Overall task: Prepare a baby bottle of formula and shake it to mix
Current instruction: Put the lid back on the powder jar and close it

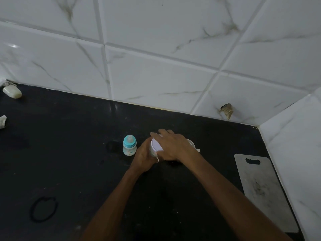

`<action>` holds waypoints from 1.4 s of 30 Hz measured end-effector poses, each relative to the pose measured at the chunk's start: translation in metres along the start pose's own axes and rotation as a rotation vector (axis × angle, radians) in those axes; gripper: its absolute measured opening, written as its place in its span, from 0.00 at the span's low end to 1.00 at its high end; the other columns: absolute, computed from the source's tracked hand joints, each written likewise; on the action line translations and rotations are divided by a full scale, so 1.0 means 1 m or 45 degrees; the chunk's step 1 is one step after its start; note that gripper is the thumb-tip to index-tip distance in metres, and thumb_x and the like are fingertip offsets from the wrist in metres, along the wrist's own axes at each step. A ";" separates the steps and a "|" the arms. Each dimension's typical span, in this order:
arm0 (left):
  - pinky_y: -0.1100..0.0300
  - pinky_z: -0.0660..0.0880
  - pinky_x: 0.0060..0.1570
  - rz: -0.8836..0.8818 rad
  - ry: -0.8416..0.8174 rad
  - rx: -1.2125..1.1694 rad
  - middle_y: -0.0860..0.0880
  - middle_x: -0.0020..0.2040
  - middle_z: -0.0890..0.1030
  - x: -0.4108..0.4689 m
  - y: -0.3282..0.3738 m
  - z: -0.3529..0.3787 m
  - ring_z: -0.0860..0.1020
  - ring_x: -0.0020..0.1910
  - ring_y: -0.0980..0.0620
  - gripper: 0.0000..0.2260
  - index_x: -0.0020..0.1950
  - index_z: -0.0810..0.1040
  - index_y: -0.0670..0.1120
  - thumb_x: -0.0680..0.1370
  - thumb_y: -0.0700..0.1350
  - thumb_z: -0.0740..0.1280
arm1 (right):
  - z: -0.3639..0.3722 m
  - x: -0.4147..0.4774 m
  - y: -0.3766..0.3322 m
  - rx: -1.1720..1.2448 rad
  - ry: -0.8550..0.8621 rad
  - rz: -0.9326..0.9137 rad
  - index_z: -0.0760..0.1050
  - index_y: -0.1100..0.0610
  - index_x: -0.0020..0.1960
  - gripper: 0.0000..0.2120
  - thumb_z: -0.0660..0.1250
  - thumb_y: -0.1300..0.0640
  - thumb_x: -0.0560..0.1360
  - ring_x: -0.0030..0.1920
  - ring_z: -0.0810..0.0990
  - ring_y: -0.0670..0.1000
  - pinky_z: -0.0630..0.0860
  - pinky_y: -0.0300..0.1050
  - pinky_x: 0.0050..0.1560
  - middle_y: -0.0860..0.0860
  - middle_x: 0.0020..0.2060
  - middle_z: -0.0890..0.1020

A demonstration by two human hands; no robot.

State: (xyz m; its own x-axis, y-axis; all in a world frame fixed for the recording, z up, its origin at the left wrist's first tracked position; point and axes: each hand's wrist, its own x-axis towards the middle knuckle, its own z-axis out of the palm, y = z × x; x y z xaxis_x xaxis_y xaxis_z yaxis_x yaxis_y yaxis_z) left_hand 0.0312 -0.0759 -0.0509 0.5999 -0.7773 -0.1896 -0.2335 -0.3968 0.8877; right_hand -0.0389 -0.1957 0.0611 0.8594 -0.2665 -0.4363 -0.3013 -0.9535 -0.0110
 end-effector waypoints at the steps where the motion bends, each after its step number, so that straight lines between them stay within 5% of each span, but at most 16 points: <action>1: 0.69 0.73 0.56 0.002 0.017 -0.010 0.46 0.63 0.78 0.001 -0.001 0.000 0.77 0.62 0.47 0.30 0.70 0.70 0.46 0.71 0.34 0.75 | -0.002 0.000 0.004 0.007 -0.074 -0.039 0.52 0.47 0.83 0.41 0.70 0.45 0.78 0.77 0.63 0.60 0.70 0.62 0.69 0.55 0.81 0.58; 4: 0.71 0.73 0.52 0.015 0.041 -0.052 0.51 0.55 0.79 -0.001 0.003 -0.002 0.79 0.58 0.48 0.28 0.67 0.73 0.47 0.70 0.34 0.76 | -0.001 0.002 0.009 0.080 -0.116 -0.039 0.54 0.46 0.82 0.41 0.73 0.48 0.76 0.75 0.65 0.59 0.71 0.60 0.68 0.54 0.80 0.60; 8: 0.55 0.70 0.70 -0.012 -0.009 0.018 0.47 0.72 0.73 -0.001 0.003 0.000 0.72 0.70 0.50 0.35 0.76 0.66 0.48 0.72 0.37 0.76 | 0.008 0.001 -0.001 0.039 0.025 0.104 0.60 0.54 0.79 0.35 0.67 0.41 0.78 0.66 0.74 0.60 0.75 0.57 0.60 0.59 0.70 0.70; 14: 0.53 0.68 0.72 -0.046 -0.076 0.105 0.45 0.72 0.73 0.003 0.008 0.000 0.71 0.71 0.50 0.29 0.74 0.68 0.45 0.75 0.38 0.73 | 0.021 0.005 -0.019 -0.001 0.249 0.374 0.69 0.61 0.70 0.37 0.59 0.30 0.78 0.57 0.80 0.57 0.75 0.51 0.55 0.60 0.61 0.79; 18: 0.53 0.71 0.70 0.041 -0.001 0.018 0.47 0.71 0.74 0.000 0.001 0.000 0.73 0.69 0.51 0.33 0.75 0.67 0.47 0.72 0.39 0.76 | 0.015 0.001 -0.011 0.115 0.169 0.208 0.58 0.59 0.79 0.41 0.63 0.33 0.78 0.70 0.72 0.60 0.73 0.57 0.64 0.60 0.73 0.70; 22: 0.64 0.75 0.57 0.003 0.050 -0.047 0.46 0.62 0.79 0.000 0.000 -0.001 0.78 0.61 0.48 0.30 0.70 0.70 0.47 0.71 0.35 0.76 | 0.001 0.002 0.004 0.070 -0.145 -0.113 0.49 0.49 0.83 0.41 0.71 0.51 0.79 0.82 0.51 0.58 0.62 0.64 0.75 0.52 0.83 0.50; 25: 0.69 0.74 0.53 0.014 0.047 -0.063 0.50 0.58 0.80 0.000 -0.002 0.001 0.80 0.58 0.49 0.29 0.68 0.72 0.48 0.69 0.38 0.78 | 0.001 0.004 0.009 0.083 -0.168 -0.124 0.53 0.48 0.83 0.40 0.71 0.53 0.78 0.80 0.57 0.59 0.64 0.61 0.75 0.53 0.83 0.54; 32: 0.58 0.71 0.68 0.035 0.012 -0.051 0.51 0.70 0.73 0.000 0.000 0.001 0.72 0.68 0.55 0.38 0.76 0.64 0.50 0.70 0.36 0.77 | 0.018 0.006 -0.010 -0.013 0.195 0.147 0.64 0.57 0.76 0.34 0.64 0.38 0.79 0.61 0.77 0.59 0.78 0.54 0.57 0.60 0.67 0.73; 34: 0.55 0.68 0.71 0.041 -0.041 0.040 0.47 0.73 0.71 0.001 0.001 0.001 0.70 0.71 0.52 0.35 0.76 0.64 0.47 0.73 0.38 0.76 | 0.019 0.007 -0.009 0.019 0.191 0.142 0.63 0.57 0.77 0.35 0.64 0.37 0.79 0.63 0.77 0.59 0.77 0.54 0.58 0.60 0.68 0.72; 38: 0.73 0.71 0.56 0.025 0.042 -0.089 0.49 0.67 0.77 0.000 -0.001 0.000 0.77 0.63 0.53 0.36 0.74 0.67 0.50 0.70 0.34 0.76 | 0.014 0.006 0.003 0.030 -0.023 -0.019 0.52 0.50 0.82 0.41 0.69 0.42 0.78 0.73 0.67 0.61 0.72 0.59 0.68 0.57 0.79 0.60; 42: 0.65 0.74 0.57 0.040 0.030 -0.166 0.48 0.64 0.79 -0.002 0.001 0.000 0.79 0.61 0.51 0.35 0.72 0.70 0.51 0.69 0.38 0.79 | 0.011 0.009 0.017 -0.012 -0.104 -0.118 0.50 0.47 0.83 0.43 0.73 0.50 0.77 0.79 0.60 0.59 0.67 0.60 0.74 0.53 0.82 0.55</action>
State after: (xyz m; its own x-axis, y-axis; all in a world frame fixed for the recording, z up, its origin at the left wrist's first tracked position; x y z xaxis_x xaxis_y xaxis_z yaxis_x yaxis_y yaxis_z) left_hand 0.0296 -0.0749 -0.0498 0.6123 -0.7757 -0.1525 -0.1517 -0.3046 0.9403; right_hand -0.0410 -0.2126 0.0471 0.8466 -0.1652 -0.5060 -0.2179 -0.9749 -0.0464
